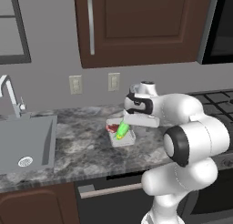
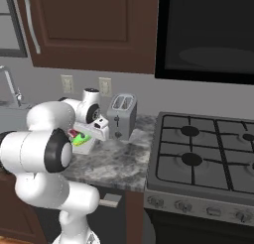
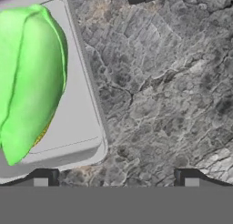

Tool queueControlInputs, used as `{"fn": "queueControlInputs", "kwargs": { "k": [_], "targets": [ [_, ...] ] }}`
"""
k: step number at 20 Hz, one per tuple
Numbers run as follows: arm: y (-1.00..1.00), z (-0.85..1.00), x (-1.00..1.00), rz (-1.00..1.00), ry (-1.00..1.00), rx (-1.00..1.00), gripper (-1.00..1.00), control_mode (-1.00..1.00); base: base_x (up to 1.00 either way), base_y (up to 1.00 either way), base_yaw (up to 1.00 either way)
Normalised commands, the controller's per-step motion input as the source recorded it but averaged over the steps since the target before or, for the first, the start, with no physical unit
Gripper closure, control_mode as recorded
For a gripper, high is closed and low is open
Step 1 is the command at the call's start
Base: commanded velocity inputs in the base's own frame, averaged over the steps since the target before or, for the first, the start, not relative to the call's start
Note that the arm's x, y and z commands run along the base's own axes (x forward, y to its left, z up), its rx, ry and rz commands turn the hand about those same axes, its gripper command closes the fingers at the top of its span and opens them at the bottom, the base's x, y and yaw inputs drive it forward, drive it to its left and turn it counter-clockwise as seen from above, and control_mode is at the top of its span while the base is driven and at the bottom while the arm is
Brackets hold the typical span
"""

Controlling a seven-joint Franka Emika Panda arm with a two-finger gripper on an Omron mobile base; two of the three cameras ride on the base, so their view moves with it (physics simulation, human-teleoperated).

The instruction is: Place the tupperware on the top shelf of the fridge. Make space for the tupperware among the existing items by rearranging them on the shelves if needed. Close the fridge door when finished.

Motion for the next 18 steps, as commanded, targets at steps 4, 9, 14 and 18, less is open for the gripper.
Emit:
{"fn": "queueControlInputs", "kwargs": {
  "k": [4,9,14,18],
  "targets": [
    [0.00,-0.36,0.17,0.00,0.01,-0.01,-1.00,-1.00,0.00,0.00,0.00],
    [0.00,-0.43,0.11,0.00,0.00,0.00,-1.00,-1.00,0.00,0.00,0.00],
    [0.00,-0.42,0.13,0.00,0.00,0.00,-1.00,-1.00,0.00,0.00,0.00],
    [0.00,-0.38,0.13,0.00,0.00,0.00,-1.00,-1.00,0.00,0.00,0.00]
  ]
}}
